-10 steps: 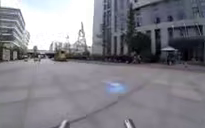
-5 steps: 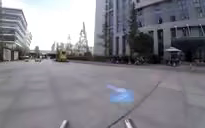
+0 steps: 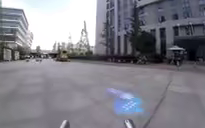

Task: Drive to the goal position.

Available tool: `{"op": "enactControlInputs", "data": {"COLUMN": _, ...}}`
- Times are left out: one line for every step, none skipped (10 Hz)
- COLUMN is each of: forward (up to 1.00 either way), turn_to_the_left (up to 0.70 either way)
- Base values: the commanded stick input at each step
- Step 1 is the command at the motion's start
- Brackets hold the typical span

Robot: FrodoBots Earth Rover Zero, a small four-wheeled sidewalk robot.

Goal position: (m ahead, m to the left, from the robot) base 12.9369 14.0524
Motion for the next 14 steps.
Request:
{"op": "enactControlInputs", "data": {"forward": 0.7, "turn_to_the_left": 0.0}}
{"op": "enactControlInputs", "data": {"forward": 0.7, "turn_to_the_left": 0.0}}
{"op": "enactControlInputs", "data": {"forward": 0.7, "turn_to_the_left": 0.0}}
{"op": "enactControlInputs", "data": {"forward": 0.7, "turn_to_the_left": 0.0}}
{"op": "enactControlInputs", "data": {"forward": 0.7, "turn_to_the_left": 0.0}}
{"op": "enactControlInputs", "data": {"forward": 0.7, "turn_to_the_left": 0.0}}
{"op": "enactControlInputs", "data": {"forward": 0.7, "turn_to_the_left": 0.0}}
{"op": "enactControlInputs", "data": {"forward": 0.7, "turn_to_the_left": -0.05}}
{"op": "enactControlInputs", "data": {"forward": 0.7, "turn_to_the_left": -0.14}}
{"op": "enactControlInputs", "data": {"forward": 0.7, "turn_to_the_left": -0.14}}
{"op": "enactControlInputs", "data": {"forward": 0.7, "turn_to_the_left": -0.02}}
{"op": "enactControlInputs", "data": {"forward": 0.7, "turn_to_the_left": 0.0}}
{"op": "enactControlInputs", "data": {"forward": 0.7, "turn_to_the_left": 0.0}}
{"op": "enactControlInputs", "data": {"forward": 0.7, "turn_to_the_left": 0.0}}
